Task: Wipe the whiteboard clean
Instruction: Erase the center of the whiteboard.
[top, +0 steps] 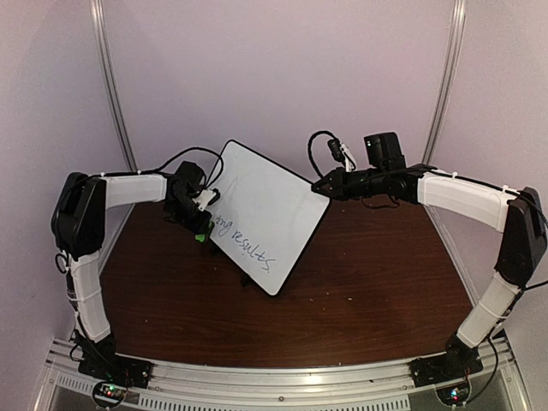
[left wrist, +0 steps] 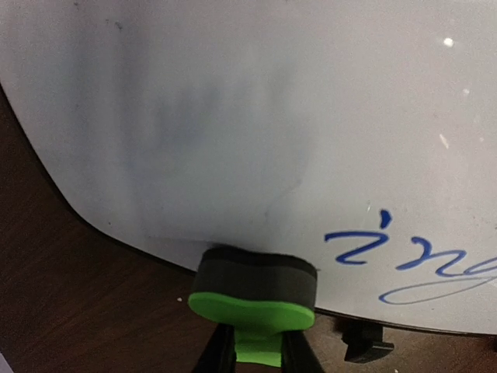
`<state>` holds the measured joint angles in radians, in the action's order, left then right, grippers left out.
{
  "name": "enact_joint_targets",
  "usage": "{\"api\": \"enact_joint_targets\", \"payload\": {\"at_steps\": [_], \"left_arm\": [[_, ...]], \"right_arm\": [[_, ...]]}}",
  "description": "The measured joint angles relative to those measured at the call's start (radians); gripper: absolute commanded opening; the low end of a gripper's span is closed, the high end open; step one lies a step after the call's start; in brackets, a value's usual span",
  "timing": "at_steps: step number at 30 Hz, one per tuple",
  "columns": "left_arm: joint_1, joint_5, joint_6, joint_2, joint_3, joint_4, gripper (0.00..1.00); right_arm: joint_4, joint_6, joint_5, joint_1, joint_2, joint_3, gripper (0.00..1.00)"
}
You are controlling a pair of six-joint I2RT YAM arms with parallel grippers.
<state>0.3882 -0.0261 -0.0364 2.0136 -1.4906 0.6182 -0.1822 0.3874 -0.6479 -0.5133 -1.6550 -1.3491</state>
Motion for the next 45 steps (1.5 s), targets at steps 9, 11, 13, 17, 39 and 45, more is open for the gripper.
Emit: {"api": "enact_joint_targets", "payload": {"at_steps": [9,11,13,17,39,45], "left_arm": [[0.042,0.036,-0.021,0.000,-0.042,0.042,0.00],[0.046,0.037,-0.024,0.000,-0.055,0.045,0.00],[0.049,0.039,-0.027,-0.001,-0.066,0.045,0.00],[0.053,0.039,-0.034,-0.011,-0.069,0.026,0.00],[0.065,0.071,-0.019,-0.043,0.052,0.005,0.00],[0.072,0.092,-0.011,-0.043,0.041,0.039,0.00]], "right_arm": [[0.000,0.000,0.000,0.000,0.000,0.000,0.00],[0.000,0.000,0.000,0.000,0.000,0.000,0.00],[0.000,0.000,0.000,0.000,0.000,0.000,0.00],[0.000,0.000,0.000,0.000,0.000,0.000,0.00],[0.000,-0.008,-0.002,-0.005,0.000,-0.006,0.00],[0.001,-0.020,-0.002,-0.009,-0.001,-0.009,0.00]]}}
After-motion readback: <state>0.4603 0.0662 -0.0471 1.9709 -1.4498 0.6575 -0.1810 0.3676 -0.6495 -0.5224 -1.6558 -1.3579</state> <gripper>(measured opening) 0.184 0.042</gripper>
